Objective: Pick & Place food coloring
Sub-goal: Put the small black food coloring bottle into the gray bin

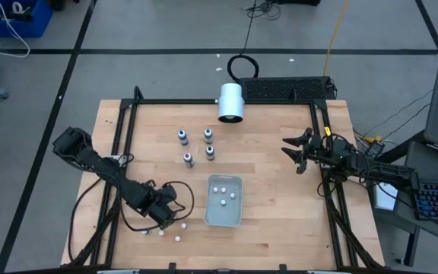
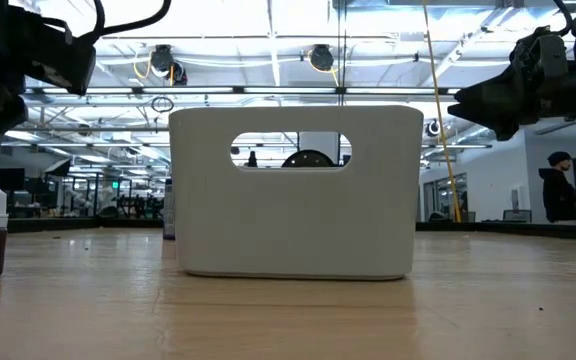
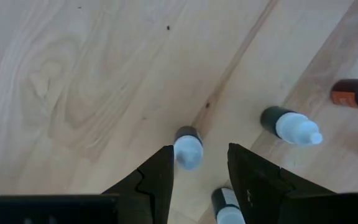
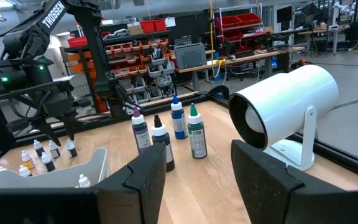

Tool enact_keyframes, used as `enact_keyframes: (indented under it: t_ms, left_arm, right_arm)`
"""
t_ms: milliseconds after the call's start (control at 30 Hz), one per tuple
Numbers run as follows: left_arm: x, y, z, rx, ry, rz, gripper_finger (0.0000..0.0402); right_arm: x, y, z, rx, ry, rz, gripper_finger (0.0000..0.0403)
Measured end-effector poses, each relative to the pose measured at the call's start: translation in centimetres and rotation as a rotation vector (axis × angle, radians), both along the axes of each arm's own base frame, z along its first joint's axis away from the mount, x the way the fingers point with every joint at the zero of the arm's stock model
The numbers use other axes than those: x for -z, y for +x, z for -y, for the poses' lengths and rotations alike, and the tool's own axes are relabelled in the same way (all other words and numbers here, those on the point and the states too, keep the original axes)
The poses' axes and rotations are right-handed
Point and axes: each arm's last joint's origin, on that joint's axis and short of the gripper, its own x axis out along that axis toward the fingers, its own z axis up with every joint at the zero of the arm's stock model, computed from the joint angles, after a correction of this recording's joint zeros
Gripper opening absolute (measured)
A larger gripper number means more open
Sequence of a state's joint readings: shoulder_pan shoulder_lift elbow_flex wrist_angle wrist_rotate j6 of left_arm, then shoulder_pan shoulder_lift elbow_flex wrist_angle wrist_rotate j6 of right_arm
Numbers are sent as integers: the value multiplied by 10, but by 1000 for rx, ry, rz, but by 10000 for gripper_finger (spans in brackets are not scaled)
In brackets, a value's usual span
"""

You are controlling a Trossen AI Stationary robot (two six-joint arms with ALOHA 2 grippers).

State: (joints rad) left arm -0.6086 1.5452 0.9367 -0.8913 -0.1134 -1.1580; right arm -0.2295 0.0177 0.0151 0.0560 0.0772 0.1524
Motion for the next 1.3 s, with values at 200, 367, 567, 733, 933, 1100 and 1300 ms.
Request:
enact_keyframes:
  t_ms: [200, 367, 567, 733, 933, 1100, 1300]
  left_arm:
    - [6, -3, -1, -25, -7, -15, 152]
    - [19, -8, -3, -43, -30, -19, 152]
    - [21, -9, -5, -26, -17, -15, 152]
    - [21, -9, -5, -26, -14, -14, 152]
    - [21, -9, -5, -26, -4, -7, 152]
    - [21, -9, -5, -20, -2, -7, 152]
    - [21, -9, -5, -20, -1, -6, 152]
  right_arm:
    - [0, 0, 0, 0, 0, 0, 169]
    - [0, 0, 0, 0, 0, 0, 169]
    - [0, 0, 0, 0, 0, 0, 169]
    - [0, 0, 0, 0, 0, 0, 169]
    - [0, 0, 0, 0, 0, 0, 169]
    - [0, 0, 0, 0, 0, -1, 169]
    - [0, 0, 0, 0, 0, -1, 169]
